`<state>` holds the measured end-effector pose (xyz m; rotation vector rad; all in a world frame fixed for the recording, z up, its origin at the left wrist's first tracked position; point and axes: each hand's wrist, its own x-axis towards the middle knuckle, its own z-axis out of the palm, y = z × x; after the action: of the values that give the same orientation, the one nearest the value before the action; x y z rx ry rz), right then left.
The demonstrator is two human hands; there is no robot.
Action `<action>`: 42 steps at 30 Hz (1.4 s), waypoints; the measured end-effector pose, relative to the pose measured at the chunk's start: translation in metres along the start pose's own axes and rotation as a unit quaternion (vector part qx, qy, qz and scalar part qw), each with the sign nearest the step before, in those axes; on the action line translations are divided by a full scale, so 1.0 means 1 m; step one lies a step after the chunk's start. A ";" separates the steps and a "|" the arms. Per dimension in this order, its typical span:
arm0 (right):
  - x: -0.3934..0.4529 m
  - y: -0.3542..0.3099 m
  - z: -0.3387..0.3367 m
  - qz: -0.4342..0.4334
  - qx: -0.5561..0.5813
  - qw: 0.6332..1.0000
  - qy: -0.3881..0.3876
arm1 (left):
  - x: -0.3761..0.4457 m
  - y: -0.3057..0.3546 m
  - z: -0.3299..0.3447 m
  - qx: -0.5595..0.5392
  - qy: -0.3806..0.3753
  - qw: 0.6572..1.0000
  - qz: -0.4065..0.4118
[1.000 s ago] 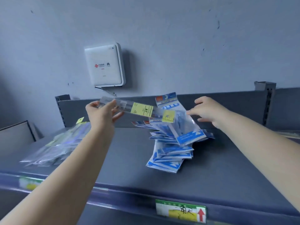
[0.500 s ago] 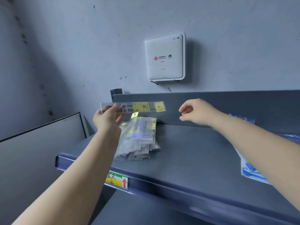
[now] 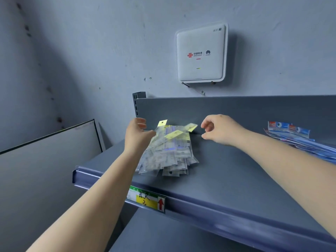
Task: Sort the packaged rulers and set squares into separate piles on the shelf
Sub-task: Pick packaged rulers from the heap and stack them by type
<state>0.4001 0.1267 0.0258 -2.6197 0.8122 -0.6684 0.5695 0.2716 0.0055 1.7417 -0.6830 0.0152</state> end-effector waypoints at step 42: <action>-0.263 0.417 -0.269 0.265 -0.282 0.920 -0.063 | -0.295 0.252 0.463 0.354 -0.408 0.757 0.367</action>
<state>-0.1173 -0.0886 -0.0132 -2.6541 1.7969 -0.1141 0.0555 -0.0454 -0.0135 2.0323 -2.2297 0.0640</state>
